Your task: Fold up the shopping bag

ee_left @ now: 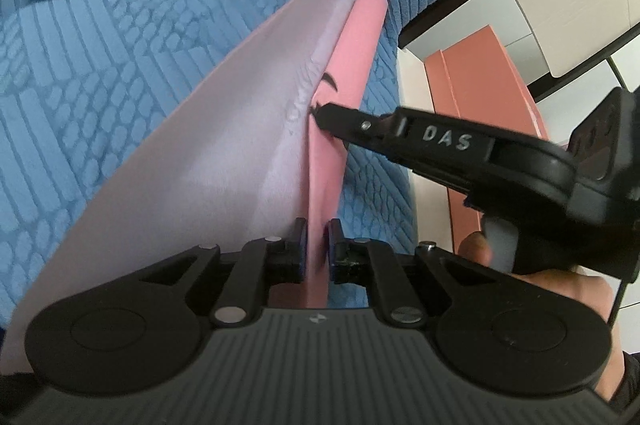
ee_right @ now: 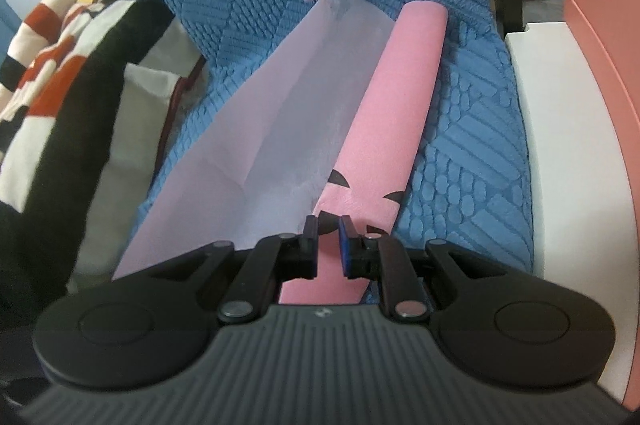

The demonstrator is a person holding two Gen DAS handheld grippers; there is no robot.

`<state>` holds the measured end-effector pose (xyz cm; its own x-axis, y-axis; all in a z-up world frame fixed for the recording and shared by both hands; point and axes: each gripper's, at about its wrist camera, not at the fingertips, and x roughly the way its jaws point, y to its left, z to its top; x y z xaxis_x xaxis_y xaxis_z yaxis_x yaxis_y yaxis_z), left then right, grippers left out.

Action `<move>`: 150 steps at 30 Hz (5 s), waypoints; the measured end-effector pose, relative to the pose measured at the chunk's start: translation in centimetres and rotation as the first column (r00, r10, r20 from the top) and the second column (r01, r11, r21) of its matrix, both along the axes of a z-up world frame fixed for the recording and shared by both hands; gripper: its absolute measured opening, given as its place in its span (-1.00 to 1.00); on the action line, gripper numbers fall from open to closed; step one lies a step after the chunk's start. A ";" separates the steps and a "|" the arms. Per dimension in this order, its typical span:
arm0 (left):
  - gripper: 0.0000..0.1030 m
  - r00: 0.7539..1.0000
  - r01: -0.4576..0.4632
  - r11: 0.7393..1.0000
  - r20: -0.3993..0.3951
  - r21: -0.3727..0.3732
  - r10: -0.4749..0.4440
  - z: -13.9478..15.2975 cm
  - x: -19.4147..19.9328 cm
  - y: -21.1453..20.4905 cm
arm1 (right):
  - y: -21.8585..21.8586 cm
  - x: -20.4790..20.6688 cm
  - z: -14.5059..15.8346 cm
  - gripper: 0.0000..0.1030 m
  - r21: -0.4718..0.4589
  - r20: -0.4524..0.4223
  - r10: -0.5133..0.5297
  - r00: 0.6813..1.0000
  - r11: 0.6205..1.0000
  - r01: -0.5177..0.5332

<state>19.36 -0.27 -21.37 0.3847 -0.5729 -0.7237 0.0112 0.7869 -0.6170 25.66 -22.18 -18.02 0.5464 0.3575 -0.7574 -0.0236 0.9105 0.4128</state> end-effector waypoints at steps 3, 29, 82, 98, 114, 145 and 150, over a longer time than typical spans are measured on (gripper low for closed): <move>-0.67 1.000 -0.029 1.000 0.006 0.001 0.029 0.2 0.1 0.7 | 0.2 0.1 -0.3 -0.73 -0.008 -0.011 0.004 1.000 1.000 -0.005; -0.68 0.995 0.044 0.987 0.086 0.155 -0.058 1.0 -0.1 -1.0 | -0.2 0.2 -0.1 -0.78 -0.036 -0.003 -0.036 0.999 0.999 0.035; -0.14 0.987 0.003 0.991 0.159 0.132 -0.024 2.5 -1.3 -0.6 | -2.5 -0.5 -0.3 -0.85 0.174 -0.064 -0.081 0.995 0.980 0.091; -0.44 0.932 0.118 0.907 0.271 0.404 -0.242 3.3 -5.1 -7.3 | -3.6 -2.0 0.7 -0.86 0.092 -0.089 -0.100 0.991 0.990 0.108; -0.83 0.977 0.031 0.982 0.201 0.189 -0.070 3.0 -3.5 -3.7 | -4.0 -2.7 2.2 -0.47 0.105 0.001 -0.077 0.997 0.992 0.076; -0.77 0.995 -0.099 0.994 0.030 0.055 0.098 0.9 -0.6 1.1 | 2.4 -1.7 0.2 -0.51 -0.088 0.033 0.031 0.999 0.996 -0.028; -0.77 0.991 -0.089 0.992 0.109 0.093 0.079 2.6 -1.1 1.3 | 2.4 -1.3 0.2 -0.51 -0.081 0.024 0.034 0.999 0.996 -0.032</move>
